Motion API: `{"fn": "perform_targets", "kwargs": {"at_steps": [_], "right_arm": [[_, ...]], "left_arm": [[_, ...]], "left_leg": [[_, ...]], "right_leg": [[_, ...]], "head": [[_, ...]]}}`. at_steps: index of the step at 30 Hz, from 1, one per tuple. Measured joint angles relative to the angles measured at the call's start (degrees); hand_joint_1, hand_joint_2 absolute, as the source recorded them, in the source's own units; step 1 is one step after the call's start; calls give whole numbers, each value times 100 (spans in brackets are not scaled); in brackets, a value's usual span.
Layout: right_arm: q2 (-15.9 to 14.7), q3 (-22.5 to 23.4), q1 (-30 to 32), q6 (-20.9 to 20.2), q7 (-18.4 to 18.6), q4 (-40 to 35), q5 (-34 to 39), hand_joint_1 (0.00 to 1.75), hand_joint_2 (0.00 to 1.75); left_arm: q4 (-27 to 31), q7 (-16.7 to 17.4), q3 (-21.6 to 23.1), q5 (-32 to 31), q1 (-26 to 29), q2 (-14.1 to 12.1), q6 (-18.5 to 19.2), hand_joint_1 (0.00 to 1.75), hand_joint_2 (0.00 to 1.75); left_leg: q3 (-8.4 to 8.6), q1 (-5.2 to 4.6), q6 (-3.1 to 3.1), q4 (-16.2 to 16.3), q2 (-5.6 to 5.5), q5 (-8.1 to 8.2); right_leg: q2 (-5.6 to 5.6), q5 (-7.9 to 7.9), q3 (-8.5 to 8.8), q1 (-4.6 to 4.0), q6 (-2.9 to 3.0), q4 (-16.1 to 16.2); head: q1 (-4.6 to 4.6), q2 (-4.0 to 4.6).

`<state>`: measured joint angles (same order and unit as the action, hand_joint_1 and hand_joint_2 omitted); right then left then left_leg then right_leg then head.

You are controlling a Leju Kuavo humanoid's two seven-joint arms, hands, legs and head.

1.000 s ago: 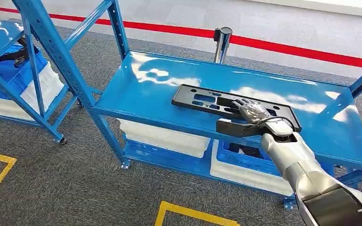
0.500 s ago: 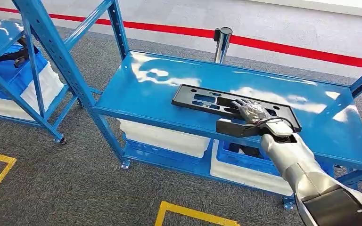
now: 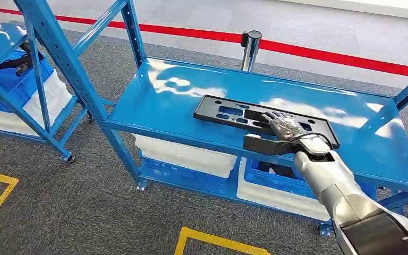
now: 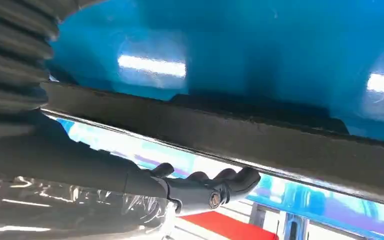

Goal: Take the parts from the cabinet and place them on the table.

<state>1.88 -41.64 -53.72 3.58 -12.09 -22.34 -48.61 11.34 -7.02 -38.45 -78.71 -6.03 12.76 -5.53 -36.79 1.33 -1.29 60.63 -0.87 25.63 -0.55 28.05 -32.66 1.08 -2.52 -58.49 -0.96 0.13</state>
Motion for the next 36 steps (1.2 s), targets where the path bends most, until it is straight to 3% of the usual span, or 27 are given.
{"fn": "perform_targets", "kwargs": {"at_steps": [29, 33, 36], "right_arm": [[-11, 85, 26, 146, -11, 0, 81, 175, 175], [-35, 148, 111, 368, -234, -28, 287, 175, 175], [-79, 293, 321, 426, -641, -204, 744, 175, 175]], "left_arm": [[0, -59, 0, -13, 0, 0, -55, 0, 0], [0, -212, 0, 18, 1, 0, -147, 0, 0], [0, -385, 0, 88, 5, 2, -225, 0, 0]], "left_leg": [[5, 0, 0, 0, 1, 0], [5, 0, 0, 0, 1, 0], [7, 2, 0, 0, 9, 1]], "right_leg": [[-1, 0, 4, 0, 0, 0], [-1, 0, 5, 0, 0, 0], [-9, 0, 5, -3, 0, 0]], "head": [[-2, 0], [0, 0], [0, 0]]}}
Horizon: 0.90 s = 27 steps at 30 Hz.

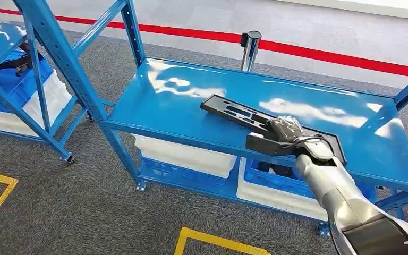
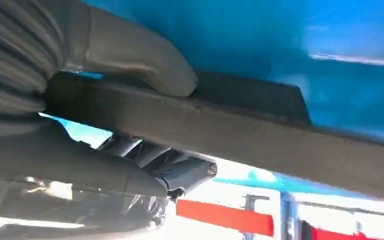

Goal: Take the parts from the cabinet and place them on the table.

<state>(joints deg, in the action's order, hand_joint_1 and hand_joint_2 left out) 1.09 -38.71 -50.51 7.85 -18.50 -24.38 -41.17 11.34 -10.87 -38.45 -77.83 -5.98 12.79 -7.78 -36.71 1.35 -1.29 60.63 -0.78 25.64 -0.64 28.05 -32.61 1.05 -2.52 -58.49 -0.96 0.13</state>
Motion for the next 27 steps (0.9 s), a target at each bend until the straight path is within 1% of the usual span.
{"fn": "perform_targets", "kwargs": {"at_steps": [1, 2, 3, 5, 6, 7, 10, 12, 13, 16, 18, 21, 24, 27], "right_arm": [[-35, 128, 98, -106, -315, -239, 366, 175, 175], [-50, 219, 193, -252, -507, -433, 680, 175, 175], [-83, 331, 296, -453, -674, -740, 1063, 175, 175], [-188, 498, 611, -816, -731, -1542, 1657, 175, 175], [-260, 583, 760, -943, -725, -2012, 1955, 175, 175], [-319, 640, 915, -1014, -698, -2416, 2172, 175, 175], [-562, 741, 1500, -1040, -598, -3732, 2539, 175, 175], [-690, 756, 1755, -990, -561, -4308, 2543, 175, 175], [-750, 769, 1876, -957, -561, -4518, 2543, 175, 175], [-909, 797, 2179, -839, -578, -5062, 2482, 175, 175], [-979, 795, 2307, -785, -622, -5282, 2458, 175, 175], [-1043, 795, 2435, -721, -650, -5519, 2451, 175, 175], [-1115, 787, 2567, -649, -668, -5774, 2397, 175, 175], [-1150, 787, 2622, -597, -668, -5929, 2377, 175, 175]], "left_arm": [[0, -100, 0, 48, 1, 0, -61, 0, 0], [0, -173, 0, 79, 2, 0, -127, 0, 0], [0, -259, 0, 94, 3, 0, -235, 0, 175], [0, -398, 0, 111, 9, 0, -494, 0, 175], [0, -487, 0, 111, 22, 0, -674, 0, 175], [0, -564, 0, 103, 33, 0, -831, 0, 175], [0, -780, 0, 72, 56, 2, -1246, 0, 175], [0, -895, 0, 74, 81, 2, -1403, 0, 175], [0, -931, 0, 81, 90, 4, -1438, 0, 0], [-2, -1062, 0, 142, 123, 15, -1455, 0, 0], [-7, -1077, 0, 175, 124, 17, -1436, 0, 0], [-13, -1075, 0, 194, 124, 17, -1379, 0, 0], [-17, -1069, -4, 249, 129, 17, -1222, 0, 0], [-17, -1055, -7, 273, 129, 17, -1180, 0, 0]], "left_leg": [[5, 4, -1, 0, 11, 3], [11, 7, -1, 0, 18, 5], [26, 11, -1, 0, 25, 8], [75, 24, -3, -1, 23, 28], [109, 24, -8, -1, 23, 52], [139, 23, -7, -2, 24, 64], [174, 19, -9, -2, 21, 75], [172, 17, -10, -3, 23, 74], [169, 17, -10, -3, 19, 73], [152, 18, -11, -3, 10, 72], [142, 18, -11, -3, 11, 73], [131, 18, -11, -3, 10, 74], [123, 17, -11, -4, 8, 78], [118, 17, -11, -5, 8, 78]], "right_leg": [[-9, 0, 1, -3, 0, 0], [-13, 0, 6, -6, 0, 1], [-22, 3, 17, -11, 4, 3], [-22, 26, 41, -23, 25, 10], [-21, 40, 57, -25, 23, 14], [-21, 54, 85, -25, 34, 15], [-20, 65, 122, -24, 20, 14], [-21, 62, 118, -25, 18, 14], [-20, 62, 119, -27, 17, 13], [-14, 63, 113, -26, 17, 10], [-14, 63, 101, -26, 17, 9], [-13, 66, 92, -25, 20, 10], [-10, 69, 85, -25, 21, 10], [-10, 70, 79, -25, 22, 10]], "head": [[0, 0], [-2, 0], [0, 0], [0, 0], [13, 0], [11, 0], [15, 0], [15, 0], [15, 0], [15, 0], [15, 0], [15, 0], [15, 0], [15, 0]]}}
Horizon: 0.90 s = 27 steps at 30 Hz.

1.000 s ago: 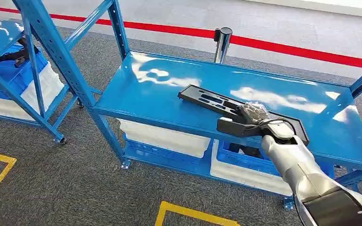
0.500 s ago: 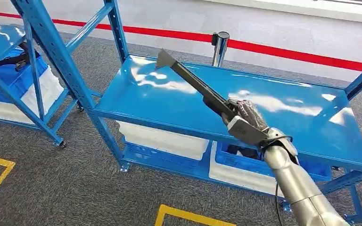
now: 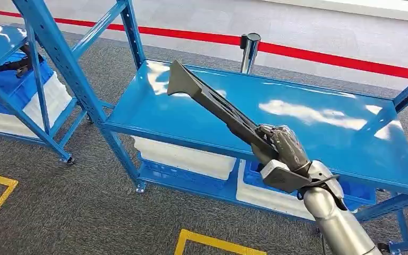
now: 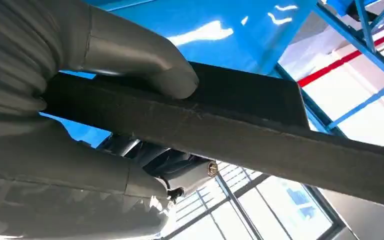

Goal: Take the parts from the cabinet and place them on the table.

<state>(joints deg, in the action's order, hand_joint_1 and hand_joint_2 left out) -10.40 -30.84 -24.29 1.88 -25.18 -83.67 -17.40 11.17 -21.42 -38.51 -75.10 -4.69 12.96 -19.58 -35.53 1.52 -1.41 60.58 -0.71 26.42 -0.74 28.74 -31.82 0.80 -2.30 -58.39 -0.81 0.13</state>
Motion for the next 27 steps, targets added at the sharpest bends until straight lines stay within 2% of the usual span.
{"fn": "perform_targets", "kwargs": {"at_steps": [5, 11, 16, 20, 23, 24, 27], "right_arm": [[-26, 0, 73, -33, -53, -164, 175, 175, 175], [-24, 0, 109, -464, -76, -549, 1039, 175, 175], [18, 2, 127, -698, -35, -872, 1450, 175, 175], [68, 13, 146, -1017, 90, -1161, 2090, 175, 175], [92, 15, 138, -1316, 348, -1349, 2538, 175, 175], [94, 15, 134, -1393, 413, -1392, 2665, 175, 175], [103, 44, 127, -1512, 498, -1514, 2950, 175, 175]], "left_arm": [[0, -11, -2, 5, 1, 0, 33, 0, 0], [0, 39, -20, 92, 14, 0, 247, 0, 0], [0, 39, -61, 149, 25, 0, 374, 0, 0], [-2, -83, -109, 201, 53, -2, 549, 0, 0], [-2, -162, -157, 302, 76, -4, 769, 0, 0], [-2, -175, -168, 326, 80, -7, 824, 0, 175], [-4, -188, -231, 369, 84, -9, 898, 0, 175]], "left_leg": [[-2, 0, 0, 0, 1, 0], [-5, 0, 0, -1, 0, 0], [-7, 0, 0, -2, -1, 0], [-9, 0, 0, -2, 0, 0], [-10, 0, 0, -2, -2, 0], [-10, 0, 0, -2, -1, 0], [-11, 0, 0, -2, -2, 0]], "right_leg": [[0, 0, -2, 0, 0, 0], [0, 0, -4, 0, 0, -1], [2, 1, -6, 0, 0, -1], [1, 1, -9, 0, 0, -1], [3, 1, -9, 0, 0, -1], [2, 1, -9, 0, 0, -1], [3, 1, -9, 0, 0, -1]], "head": [[0, 0], [0, 0], [0, 0], [0, 0], [-2, 0], [0, 0], [0, 0]]}}
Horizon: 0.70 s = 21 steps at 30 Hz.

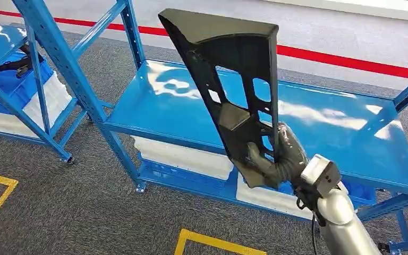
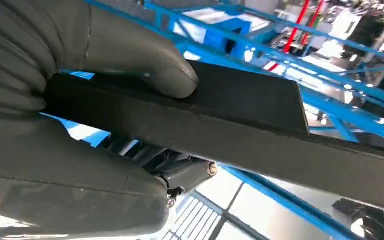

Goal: Take the parts from the cabinet and place them on the table.

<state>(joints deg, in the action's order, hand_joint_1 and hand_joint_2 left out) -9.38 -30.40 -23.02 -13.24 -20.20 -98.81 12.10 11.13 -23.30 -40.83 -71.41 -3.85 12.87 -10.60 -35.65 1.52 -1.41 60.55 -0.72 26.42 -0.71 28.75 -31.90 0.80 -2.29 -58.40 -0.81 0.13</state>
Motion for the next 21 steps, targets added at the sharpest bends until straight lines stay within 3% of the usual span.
{"fn": "perform_targets", "kwargs": {"at_steps": [11, 21], "right_arm": [[85, 2, 1, -371, 94, -357, 667, 175, 175], [133, -39, 76, -313, 42, -833, 573, 175, 175]], "left_arm": [[0, 31, -114, 77, 3, -7, 179, 0, 175], [0, -50, -214, 131, 7, -13, 236, 0, 175]], "left_leg": [[0, 0, 0, 0, 0, 0], [-1, 0, 0, 0, 1, 0]], "right_leg": [[0, 0, -2, 0, 0, 0], [0, 0, -3, 0, 1, 0]], "head": [[0, 0], [0, 0]]}}
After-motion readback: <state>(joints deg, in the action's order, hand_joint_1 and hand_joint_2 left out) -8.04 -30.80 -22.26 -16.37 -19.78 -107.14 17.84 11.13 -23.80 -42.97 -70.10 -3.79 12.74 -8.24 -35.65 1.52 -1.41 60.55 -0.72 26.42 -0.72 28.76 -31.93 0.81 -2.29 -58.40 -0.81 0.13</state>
